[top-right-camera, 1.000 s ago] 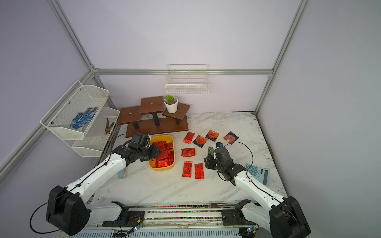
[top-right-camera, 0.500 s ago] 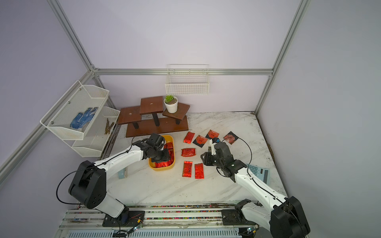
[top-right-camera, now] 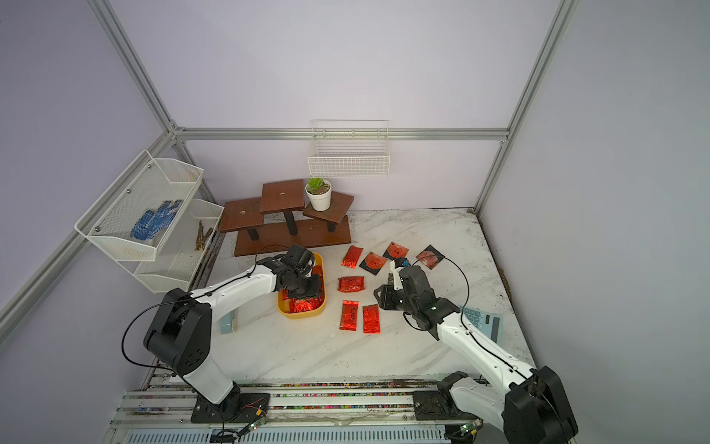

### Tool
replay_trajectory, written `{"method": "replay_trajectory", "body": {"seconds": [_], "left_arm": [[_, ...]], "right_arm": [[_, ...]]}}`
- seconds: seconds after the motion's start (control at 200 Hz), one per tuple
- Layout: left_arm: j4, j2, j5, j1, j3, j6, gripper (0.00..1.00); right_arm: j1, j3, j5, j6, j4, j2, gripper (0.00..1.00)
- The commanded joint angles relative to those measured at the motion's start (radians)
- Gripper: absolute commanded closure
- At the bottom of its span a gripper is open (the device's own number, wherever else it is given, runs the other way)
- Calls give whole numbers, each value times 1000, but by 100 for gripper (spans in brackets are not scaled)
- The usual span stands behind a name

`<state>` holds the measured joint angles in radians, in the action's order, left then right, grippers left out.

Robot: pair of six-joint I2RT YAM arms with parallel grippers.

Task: Take the tea bags out of the storage box
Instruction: Pick up the tea bag from the storage box.

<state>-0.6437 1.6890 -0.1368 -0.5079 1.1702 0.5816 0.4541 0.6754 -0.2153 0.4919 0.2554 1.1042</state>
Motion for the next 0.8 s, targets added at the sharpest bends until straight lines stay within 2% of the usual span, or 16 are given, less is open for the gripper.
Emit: {"method": "replay_trajectory", "body": {"seconds": [0.0, 0.26, 0.615, 0.795], "left_arm": [[-4, 21, 16, -12, 44, -23, 69], [-6, 49, 20, -17, 49, -25, 77], [-12, 33, 26, -18, 42, -20, 100], [-35, -19, 16, -17, 43, -20, 100]], "right_arm": [[-4, 8, 1, -8, 2, -8, 58], [-4, 6, 5, -9, 3, -7, 58], [-4, 12, 9, -13, 2, -6, 59], [-3, 16, 17, -11, 2, -12, 59]]}}
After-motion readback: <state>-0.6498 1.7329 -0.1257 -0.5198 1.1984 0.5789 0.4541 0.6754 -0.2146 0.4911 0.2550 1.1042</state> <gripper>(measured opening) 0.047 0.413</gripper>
